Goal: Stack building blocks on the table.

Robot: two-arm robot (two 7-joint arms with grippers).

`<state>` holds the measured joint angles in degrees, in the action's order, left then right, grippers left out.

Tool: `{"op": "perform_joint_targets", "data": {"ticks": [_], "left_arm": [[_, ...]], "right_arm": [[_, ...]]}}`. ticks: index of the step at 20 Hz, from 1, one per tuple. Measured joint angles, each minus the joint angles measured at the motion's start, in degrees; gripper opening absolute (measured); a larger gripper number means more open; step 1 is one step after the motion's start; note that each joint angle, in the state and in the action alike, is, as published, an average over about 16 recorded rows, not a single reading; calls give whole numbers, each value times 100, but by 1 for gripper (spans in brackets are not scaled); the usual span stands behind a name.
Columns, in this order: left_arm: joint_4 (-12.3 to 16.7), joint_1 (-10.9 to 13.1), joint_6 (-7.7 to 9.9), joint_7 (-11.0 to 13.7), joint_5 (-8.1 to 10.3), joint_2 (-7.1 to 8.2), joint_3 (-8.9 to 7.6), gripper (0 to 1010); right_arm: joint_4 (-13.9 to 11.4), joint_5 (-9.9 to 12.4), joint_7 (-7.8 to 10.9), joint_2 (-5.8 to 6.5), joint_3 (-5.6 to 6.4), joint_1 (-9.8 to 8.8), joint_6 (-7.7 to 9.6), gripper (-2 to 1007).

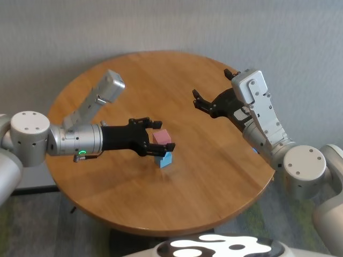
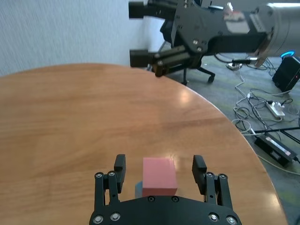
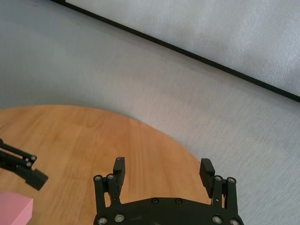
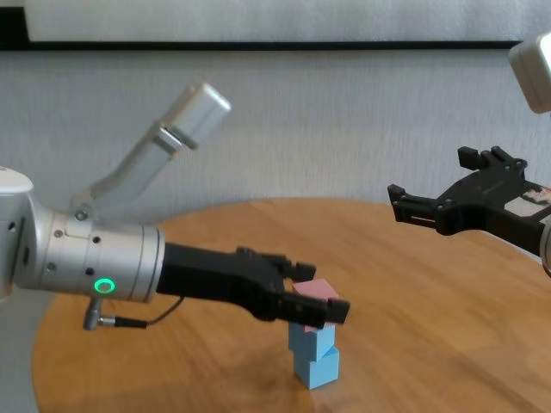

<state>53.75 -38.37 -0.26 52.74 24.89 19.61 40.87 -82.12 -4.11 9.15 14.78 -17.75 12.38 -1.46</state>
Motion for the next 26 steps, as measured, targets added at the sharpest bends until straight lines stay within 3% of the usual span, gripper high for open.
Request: {"op": "perform_joint_targets", "data": {"ticks": [7,14,20,26], "left_arm": [[369,230,-240,-187,241,103,-240,980],[832,626,-414,-883,413,194,-619,1000],[1235,991,-507,-1695,334,247,-942,1000],[1552,1267,-577,-2390,69,263,-1171,1000]], "right_arm": [[0,0,0,0,0,0,0,1005],[-48,77,142,3,33,-19,-40,1005],[-279,374,469,20,109,-124,-11,1005],[-653,811,791,60,196,-298,141,1005]]}}
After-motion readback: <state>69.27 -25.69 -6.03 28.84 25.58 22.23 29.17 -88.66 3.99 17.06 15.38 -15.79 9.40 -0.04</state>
